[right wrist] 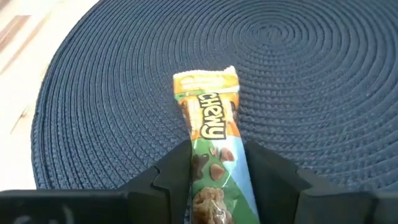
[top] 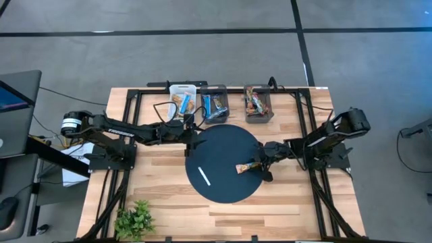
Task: Pick and place Granola Bars by type
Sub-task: Put the orange granola bar into the white bin
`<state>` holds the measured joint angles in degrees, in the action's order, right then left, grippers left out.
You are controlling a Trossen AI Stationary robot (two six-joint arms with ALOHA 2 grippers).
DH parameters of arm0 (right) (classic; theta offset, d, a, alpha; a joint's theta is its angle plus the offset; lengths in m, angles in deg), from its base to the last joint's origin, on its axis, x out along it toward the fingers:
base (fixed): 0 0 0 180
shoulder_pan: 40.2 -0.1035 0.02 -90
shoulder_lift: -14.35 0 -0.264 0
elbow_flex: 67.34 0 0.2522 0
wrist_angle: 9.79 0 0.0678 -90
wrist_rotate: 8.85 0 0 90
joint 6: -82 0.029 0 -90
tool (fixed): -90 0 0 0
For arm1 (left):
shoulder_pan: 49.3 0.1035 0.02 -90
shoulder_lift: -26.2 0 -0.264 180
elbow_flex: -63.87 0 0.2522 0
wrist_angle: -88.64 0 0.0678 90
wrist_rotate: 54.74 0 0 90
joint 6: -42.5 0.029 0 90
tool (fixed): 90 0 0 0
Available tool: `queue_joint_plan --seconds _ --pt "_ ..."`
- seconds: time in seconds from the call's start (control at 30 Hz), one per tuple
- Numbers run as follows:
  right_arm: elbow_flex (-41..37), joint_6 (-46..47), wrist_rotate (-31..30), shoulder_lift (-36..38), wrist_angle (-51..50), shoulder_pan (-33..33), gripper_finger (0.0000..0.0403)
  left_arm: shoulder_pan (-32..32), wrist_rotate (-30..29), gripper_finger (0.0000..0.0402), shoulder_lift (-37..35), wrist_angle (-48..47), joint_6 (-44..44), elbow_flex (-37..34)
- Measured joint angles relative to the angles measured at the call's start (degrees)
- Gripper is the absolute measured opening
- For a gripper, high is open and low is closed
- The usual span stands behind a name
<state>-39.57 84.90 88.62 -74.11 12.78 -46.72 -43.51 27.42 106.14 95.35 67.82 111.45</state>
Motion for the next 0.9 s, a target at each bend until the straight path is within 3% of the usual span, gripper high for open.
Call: queue_joint_plan --seconds 0.33,0.6,0.9 --pt "0.87 -2.88 0.11 0.34 -0.13 -0.09 0.0073 0.00 -0.01 0.0193 0.00 -0.02 -0.02 0.00" --pt "3.76 -8.38 0.04 0.34 -0.02 0.08 0.0067 0.00 -0.02 0.0193 0.00 -0.02 -0.02 0.00" --pt "16.43 -16.89 0.11 -1.74 -0.65 4.42 0.0066 0.00 -2.55 0.0193 -0.01 -0.21 0.13 0.00"
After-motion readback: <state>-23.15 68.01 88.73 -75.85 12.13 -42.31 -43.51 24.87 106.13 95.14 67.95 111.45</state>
